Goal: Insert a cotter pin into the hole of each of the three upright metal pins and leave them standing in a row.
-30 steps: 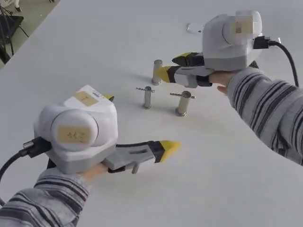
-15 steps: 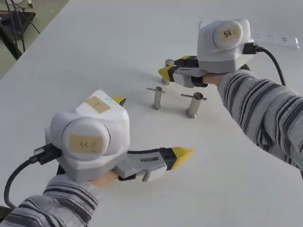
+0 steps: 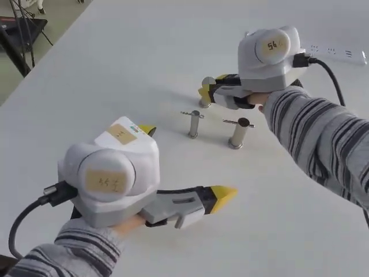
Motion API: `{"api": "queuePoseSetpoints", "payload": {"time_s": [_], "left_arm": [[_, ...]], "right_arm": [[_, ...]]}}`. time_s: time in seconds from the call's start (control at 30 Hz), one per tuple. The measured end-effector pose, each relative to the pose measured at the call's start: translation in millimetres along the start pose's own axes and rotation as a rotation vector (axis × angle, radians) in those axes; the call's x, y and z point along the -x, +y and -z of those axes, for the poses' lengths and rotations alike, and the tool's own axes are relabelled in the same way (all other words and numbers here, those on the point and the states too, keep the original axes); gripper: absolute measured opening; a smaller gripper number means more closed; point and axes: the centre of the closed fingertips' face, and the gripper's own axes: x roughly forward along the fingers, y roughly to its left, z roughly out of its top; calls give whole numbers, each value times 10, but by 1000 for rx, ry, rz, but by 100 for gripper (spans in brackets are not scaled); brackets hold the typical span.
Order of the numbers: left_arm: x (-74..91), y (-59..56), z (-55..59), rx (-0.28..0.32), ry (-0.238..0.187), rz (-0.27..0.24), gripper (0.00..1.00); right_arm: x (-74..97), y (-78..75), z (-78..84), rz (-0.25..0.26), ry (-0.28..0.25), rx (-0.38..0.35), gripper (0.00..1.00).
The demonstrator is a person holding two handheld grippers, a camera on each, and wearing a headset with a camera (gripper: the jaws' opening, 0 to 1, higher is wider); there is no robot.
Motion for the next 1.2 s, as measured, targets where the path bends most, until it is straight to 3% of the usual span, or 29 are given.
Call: {"api": "queuePoseSetpoints", "payload": {"time_s": [0.23, 0.6, 0.87, 1.2], "left_arm": [[26, 11, -8, -5, 0, -5, 98], [64, -32, -69, -17, -11, 0, 99], [107, -74, -77, -29, -7, 6, 99], [171, -106, -80, -31, -9, 6, 99]], "right_arm": [[122, -32, 49, 18, 34, 32, 8], [490, -126, 119, 44, 42, 1, 8], [844, -200, 279, 84, 63, -20, 8], [1157, -281, 522, 117, 92, -46, 8]]}}
